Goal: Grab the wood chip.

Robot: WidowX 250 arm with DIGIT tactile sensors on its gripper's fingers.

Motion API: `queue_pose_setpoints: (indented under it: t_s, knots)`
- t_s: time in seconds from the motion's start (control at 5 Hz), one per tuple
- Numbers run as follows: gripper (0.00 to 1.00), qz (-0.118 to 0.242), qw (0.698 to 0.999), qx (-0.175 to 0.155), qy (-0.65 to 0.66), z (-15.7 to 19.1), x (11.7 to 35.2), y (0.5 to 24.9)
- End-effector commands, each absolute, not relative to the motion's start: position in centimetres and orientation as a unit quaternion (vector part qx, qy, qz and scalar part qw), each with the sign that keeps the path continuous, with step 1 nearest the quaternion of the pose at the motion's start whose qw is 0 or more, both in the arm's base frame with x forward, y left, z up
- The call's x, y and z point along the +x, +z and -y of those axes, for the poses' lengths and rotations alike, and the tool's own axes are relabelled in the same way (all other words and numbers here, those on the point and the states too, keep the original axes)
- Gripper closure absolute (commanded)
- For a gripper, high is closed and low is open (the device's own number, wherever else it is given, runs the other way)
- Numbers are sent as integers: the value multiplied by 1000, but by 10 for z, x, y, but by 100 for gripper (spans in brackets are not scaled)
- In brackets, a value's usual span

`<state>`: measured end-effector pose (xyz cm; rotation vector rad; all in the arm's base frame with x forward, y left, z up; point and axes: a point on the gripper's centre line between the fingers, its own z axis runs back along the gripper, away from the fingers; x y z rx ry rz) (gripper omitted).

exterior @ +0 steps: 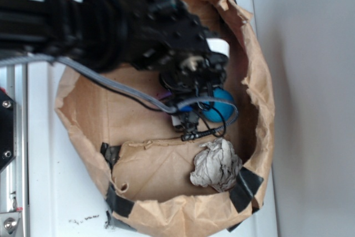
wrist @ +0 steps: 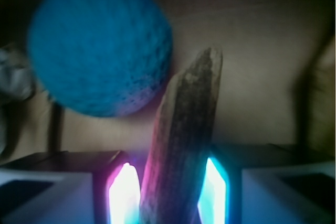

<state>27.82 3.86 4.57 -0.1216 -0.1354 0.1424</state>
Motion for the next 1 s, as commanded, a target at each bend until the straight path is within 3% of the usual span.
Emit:
queue_pose_setpoints:
  t_s: [0.0,0.4,0.6,0.8]
  knots:
    - [100,120,988,-97,14,-68,254,105]
    - [100,114,975,-109,-158,-82,244,130]
    - [100,112,968,-106,-200,-79,242,128]
    - [100,96,980,-57,-167,-73,246,125]
